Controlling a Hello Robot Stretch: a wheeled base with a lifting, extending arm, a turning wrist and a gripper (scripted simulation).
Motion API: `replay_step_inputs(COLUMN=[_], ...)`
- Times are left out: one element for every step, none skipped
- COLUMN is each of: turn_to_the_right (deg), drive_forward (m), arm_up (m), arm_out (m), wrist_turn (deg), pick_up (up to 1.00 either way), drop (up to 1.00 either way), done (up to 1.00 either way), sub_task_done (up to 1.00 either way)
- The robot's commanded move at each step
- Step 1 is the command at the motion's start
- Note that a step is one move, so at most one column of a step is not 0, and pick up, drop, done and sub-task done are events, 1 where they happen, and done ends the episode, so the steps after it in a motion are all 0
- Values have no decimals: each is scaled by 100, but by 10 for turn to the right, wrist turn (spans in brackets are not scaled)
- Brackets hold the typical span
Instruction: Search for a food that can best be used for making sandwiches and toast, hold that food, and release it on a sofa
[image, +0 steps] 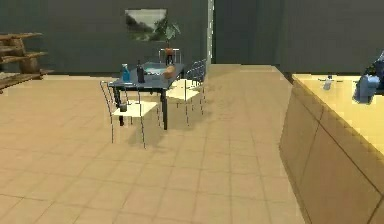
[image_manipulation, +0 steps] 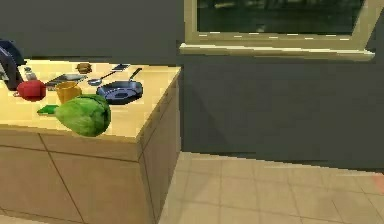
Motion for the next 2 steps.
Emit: replay_step_inputs(turn_to_the_right=[300,0], drive_forward=[0,5], arm_up=[0,0], arm_out=[0,0], wrist_turn=[0,0], pick_up=[0,0], drop=[0,0], done=[0,0], sub_task_done=[0,0])
